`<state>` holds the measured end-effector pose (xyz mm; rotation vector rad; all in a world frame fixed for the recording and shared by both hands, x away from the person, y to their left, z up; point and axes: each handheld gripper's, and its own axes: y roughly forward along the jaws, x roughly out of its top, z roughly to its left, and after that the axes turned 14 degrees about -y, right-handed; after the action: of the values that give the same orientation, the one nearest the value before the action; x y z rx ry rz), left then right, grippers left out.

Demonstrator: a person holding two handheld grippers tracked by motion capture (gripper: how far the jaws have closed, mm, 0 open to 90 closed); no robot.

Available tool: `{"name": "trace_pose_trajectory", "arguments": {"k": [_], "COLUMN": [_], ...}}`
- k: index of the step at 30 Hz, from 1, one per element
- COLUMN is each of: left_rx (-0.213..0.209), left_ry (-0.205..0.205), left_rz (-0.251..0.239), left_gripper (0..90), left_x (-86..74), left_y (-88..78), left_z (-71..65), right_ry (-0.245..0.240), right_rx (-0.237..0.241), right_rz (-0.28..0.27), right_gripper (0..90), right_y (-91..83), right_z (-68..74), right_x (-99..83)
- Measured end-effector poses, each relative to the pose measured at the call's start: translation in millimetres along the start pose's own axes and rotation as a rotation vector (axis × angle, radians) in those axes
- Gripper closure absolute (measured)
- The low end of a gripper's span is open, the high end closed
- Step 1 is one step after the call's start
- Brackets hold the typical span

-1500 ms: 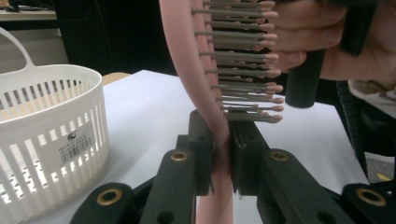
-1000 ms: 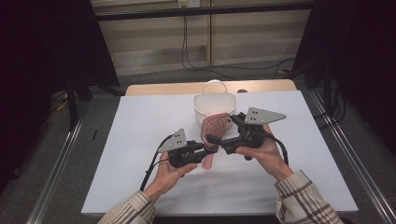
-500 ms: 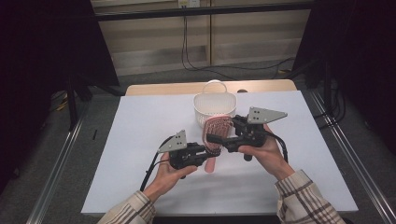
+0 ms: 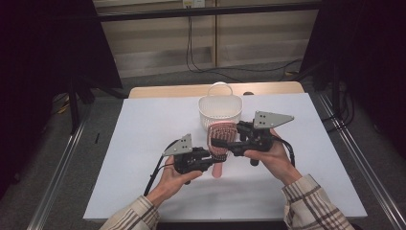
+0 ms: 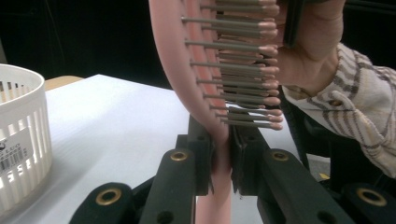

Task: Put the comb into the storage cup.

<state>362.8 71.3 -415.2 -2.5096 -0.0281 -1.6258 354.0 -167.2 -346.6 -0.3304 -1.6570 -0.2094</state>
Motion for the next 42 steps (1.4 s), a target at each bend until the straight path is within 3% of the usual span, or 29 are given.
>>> {"name": "trace_pose_trajectory", "arguments": {"k": [9,15,21,23,26,30,33,35,39,42], "left_rx": [0.006,-0.002,0.008,0.031,0.042,0.056,0.090,0.094,0.153,0.176], "left_ry": [-0.034,-0.047,-0.054,-0.061,-0.059,-0.048,-0.042,-0.036,-0.034,-0.028], "left_rz": [0.007,-0.005,-0.016,-0.026,-0.020,-0.023,-0.031,-0.038,-0.050,-0.055], "left_gripper": [78.1,75.8,74.5,67.2,64.6,57.0,47.0,45.5,31.6,26.0], "left_x": [-0.7,0.2,0.5,0.1,-0.5,-1.8,-0.9,-0.8,0.0,0.4], "left_y": [-0.1,-0.2,-0.5,-0.4,-1.4,-0.1,-0.2,-0.6,-2.4,-3.7], "left_z": [2.5,1.5,1.7,2.0,2.7,1.3,0.6,0.5,0.0,-0.5], "right_ry": [-0.007,-0.018,-0.030,-0.030,-0.039,-0.047,-0.046,-0.048,-0.048,-0.046], "right_rx": [0.001,0.000,-0.014,-0.020,-0.033,-0.027,-0.035,-0.039,-0.053,-0.062], "right_rz": [0.031,0.021,0.024,0.021,0.026,0.036,0.036,0.035,0.031,0.032], "right_gripper": [56.8,61.8,61.9,61.9,62.0,62.0,62.0,62.1,62.1,62.1], "right_y": [0.1,-0.5,-0.2,-0.7,-1.1,0.3,0.8,0.3,-1.2,-2.1], "right_z": [0.6,2.2,4.1,4.1,4.7,6.4,7.2,7.4,7.1,6.7], "right_x": [1.7,5.3,8.2,8.7,9.8,10.0,10.8,11.7,12.5,12.6]}}
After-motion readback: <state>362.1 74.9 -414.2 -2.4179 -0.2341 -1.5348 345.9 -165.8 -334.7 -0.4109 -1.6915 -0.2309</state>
